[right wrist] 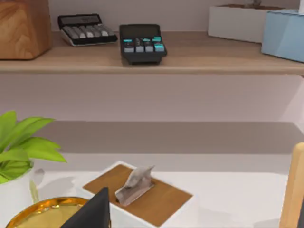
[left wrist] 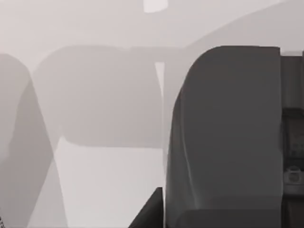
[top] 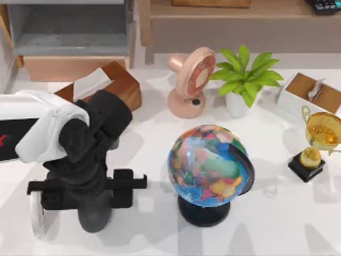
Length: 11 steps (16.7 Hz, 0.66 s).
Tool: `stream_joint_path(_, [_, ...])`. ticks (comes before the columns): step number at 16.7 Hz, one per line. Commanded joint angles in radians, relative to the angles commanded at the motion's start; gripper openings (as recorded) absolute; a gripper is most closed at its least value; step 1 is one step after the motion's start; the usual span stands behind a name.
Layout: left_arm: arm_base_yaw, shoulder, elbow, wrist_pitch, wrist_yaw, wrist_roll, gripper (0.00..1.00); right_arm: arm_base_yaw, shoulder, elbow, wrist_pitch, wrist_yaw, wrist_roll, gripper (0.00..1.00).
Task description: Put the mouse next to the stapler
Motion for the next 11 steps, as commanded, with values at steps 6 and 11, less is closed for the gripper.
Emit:
stream_joint_path(6, [0.0, 0.0, 0.0, 0.0, 0.0, 0.0, 1.0, 0.0, 0.0, 0.0, 0.0, 0.0, 0.0, 1.0])
stream_joint_path(11, [0.0, 0.0, 0.0, 0.0, 0.0, 0.0, 1.0, 0.0, 0.0, 0.0, 0.0, 0.0, 0.0, 1.0])
